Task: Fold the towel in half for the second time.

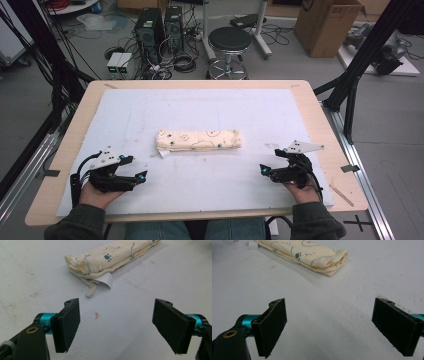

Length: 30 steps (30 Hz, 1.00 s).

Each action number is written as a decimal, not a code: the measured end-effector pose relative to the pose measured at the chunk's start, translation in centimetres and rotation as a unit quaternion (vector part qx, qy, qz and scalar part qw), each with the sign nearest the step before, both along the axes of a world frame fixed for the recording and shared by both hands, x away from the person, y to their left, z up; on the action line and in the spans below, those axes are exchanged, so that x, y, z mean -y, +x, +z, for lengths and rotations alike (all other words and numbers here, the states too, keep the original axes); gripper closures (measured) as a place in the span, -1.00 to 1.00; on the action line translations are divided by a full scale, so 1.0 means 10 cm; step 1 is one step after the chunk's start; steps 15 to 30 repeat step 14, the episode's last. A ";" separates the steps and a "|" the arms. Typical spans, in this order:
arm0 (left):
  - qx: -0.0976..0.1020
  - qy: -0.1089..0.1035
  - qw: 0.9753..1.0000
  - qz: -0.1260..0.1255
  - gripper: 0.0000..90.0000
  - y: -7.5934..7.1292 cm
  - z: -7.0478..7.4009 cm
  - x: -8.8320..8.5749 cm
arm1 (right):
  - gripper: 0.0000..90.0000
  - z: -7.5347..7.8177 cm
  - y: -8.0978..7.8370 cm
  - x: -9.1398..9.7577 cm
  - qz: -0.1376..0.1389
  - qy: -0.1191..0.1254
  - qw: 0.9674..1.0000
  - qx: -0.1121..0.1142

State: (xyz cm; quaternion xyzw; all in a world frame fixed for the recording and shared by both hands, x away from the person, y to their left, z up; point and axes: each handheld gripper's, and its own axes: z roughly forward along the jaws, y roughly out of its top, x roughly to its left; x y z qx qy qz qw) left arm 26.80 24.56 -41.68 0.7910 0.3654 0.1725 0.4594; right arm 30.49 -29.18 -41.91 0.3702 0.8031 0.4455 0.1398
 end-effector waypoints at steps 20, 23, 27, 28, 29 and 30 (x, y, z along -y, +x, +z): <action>0.003 0.002 1.000 0.008 -0.52 0.05 -0.03 -0.02 | -0.73 -0.07 0.00 -0.03 0.004 -0.015 1.000 -0.004; 0.003 0.002 1.000 0.008 -0.52 0.05 -0.03 -0.02 | -0.73 -0.07 0.00 -0.03 0.004 -0.015 1.000 -0.004; 0.003 0.002 1.000 0.008 -0.52 0.05 -0.03 -0.02 | -0.73 -0.07 0.00 -0.03 0.004 -0.015 1.000 -0.004; 0.003 0.002 1.000 0.008 -0.52 0.05 -0.03 -0.02 | -0.73 -0.07 0.00 -0.03 0.004 -0.015 1.000 -0.004; 0.003 0.002 1.000 0.008 -0.52 0.05 -0.03 -0.02 | -0.73 -0.07 0.00 -0.03 0.004 -0.015 1.000 -0.004; 0.003 0.002 1.000 0.008 -0.52 0.05 -0.03 -0.02 | -0.73 -0.07 0.00 -0.03 0.004 -0.015 1.000 -0.004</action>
